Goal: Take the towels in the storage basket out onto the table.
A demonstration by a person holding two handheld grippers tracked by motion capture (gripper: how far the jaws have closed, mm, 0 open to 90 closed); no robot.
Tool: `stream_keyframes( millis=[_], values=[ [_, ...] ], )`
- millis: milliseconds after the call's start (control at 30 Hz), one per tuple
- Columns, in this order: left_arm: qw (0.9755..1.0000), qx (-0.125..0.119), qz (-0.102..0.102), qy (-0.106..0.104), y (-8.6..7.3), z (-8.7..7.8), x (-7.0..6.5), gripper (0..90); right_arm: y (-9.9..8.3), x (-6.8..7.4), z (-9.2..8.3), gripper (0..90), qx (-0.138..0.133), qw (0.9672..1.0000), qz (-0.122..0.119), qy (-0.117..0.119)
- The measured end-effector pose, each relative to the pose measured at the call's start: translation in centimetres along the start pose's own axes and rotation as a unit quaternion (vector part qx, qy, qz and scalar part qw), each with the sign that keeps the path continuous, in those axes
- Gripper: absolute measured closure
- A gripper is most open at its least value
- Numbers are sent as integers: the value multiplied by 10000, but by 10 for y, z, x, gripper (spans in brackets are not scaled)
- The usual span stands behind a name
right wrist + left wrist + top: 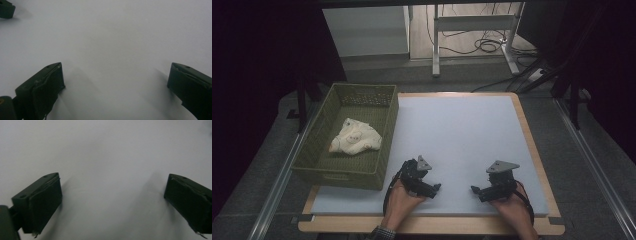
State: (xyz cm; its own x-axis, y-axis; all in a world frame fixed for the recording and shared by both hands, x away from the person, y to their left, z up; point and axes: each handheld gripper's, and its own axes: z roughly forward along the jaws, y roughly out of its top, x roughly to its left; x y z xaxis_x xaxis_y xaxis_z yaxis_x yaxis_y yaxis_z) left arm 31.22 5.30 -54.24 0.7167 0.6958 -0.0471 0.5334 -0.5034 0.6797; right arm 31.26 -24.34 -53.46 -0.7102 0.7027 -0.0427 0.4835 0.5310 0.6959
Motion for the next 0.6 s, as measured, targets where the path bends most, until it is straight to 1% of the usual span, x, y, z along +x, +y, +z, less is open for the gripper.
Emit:
stream_keyframes(
  millis=[133,233,267,300,400,600],
  values=[
    [10000,60,11,-12,1,-1,1,45,0,0,0,8,0,10000,-4,0],
    [10000,31,-22,-51,4,-4,3,49,0,0,0,8,0,10000,-4,-1],
    [10000,15,-11,-42,8,-7,4,49,0,0,0,8,-1,10000,-3,0],
    [10000,15,-11,-42,8,-7,4,49,0,0,0,8,-1,10000,-3,0],
    [10000,14,-1,-86,15,-11,5,49,0,0,0,8,-1,10000,-3,0],
    [9998,104,63,-161,28,-13,7,49,0,0,0,8,-1,10000,-1,0]
  ],
)
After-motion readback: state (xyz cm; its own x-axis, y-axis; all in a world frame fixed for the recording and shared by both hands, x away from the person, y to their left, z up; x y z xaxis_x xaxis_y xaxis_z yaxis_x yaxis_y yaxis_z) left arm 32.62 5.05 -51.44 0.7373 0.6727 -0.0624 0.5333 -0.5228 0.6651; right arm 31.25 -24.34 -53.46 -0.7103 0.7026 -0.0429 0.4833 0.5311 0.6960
